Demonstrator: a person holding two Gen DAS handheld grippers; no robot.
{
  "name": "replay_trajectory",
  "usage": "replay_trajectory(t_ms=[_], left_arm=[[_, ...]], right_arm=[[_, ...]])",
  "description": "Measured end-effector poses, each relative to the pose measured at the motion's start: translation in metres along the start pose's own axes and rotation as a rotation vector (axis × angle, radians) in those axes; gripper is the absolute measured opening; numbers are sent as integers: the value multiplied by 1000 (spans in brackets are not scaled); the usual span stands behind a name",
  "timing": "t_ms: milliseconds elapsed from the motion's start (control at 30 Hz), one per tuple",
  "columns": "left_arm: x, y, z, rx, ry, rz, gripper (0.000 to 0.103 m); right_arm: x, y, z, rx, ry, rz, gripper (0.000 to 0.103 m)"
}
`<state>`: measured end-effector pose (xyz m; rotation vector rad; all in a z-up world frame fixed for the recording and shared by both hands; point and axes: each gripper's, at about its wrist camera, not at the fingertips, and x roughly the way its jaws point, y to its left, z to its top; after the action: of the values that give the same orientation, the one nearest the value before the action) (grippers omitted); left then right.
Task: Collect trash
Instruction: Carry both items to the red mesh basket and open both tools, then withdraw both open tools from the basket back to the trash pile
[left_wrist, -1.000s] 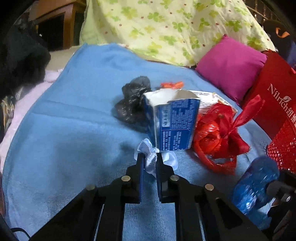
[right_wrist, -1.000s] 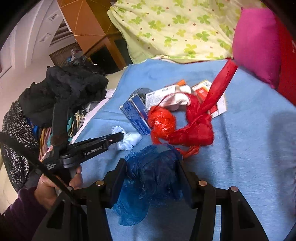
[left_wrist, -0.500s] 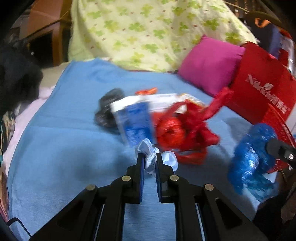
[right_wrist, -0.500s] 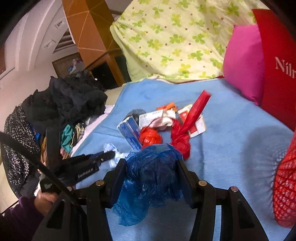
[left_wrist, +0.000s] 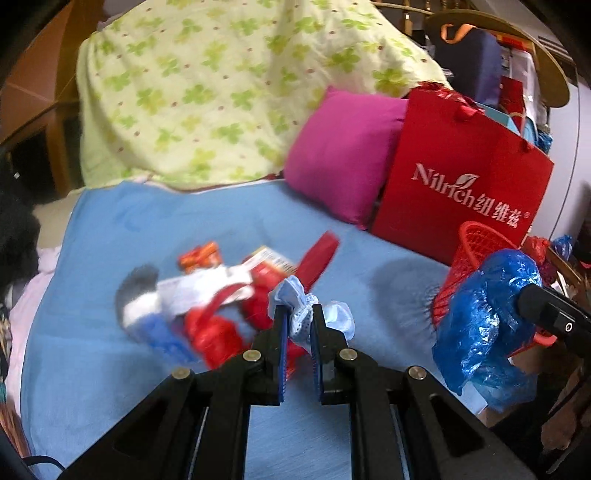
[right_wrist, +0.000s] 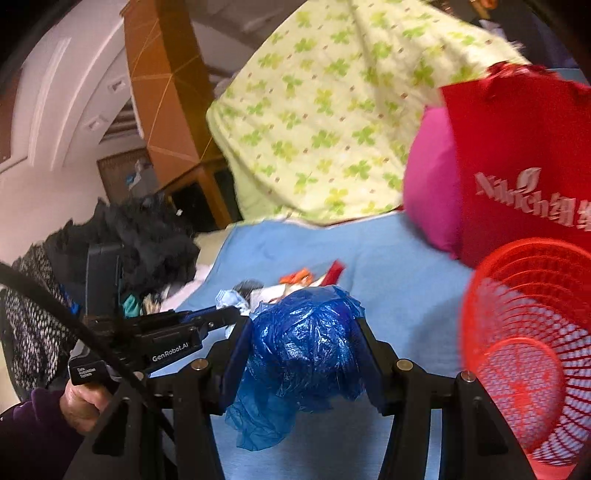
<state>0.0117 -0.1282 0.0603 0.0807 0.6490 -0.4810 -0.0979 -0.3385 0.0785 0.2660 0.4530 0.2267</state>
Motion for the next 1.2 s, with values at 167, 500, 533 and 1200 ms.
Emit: replay_trajectory(t_ms=[167,500,533,1200], left_arm=[[-1,-33,21,67,-13,-16,12],[1,-104,66,172,-58,-91,12],[2,-112,70,179,-59,-109,12],[57,-198,69,239,87,-235,45]], right_arm=[[-23,-22,7,49,-46,-18,58],[-68,-73,10,157,-145,-85,58],[-73,-79,9,166,-155,-104,58],[-108,-180,-13,417,-108,-309,73]])
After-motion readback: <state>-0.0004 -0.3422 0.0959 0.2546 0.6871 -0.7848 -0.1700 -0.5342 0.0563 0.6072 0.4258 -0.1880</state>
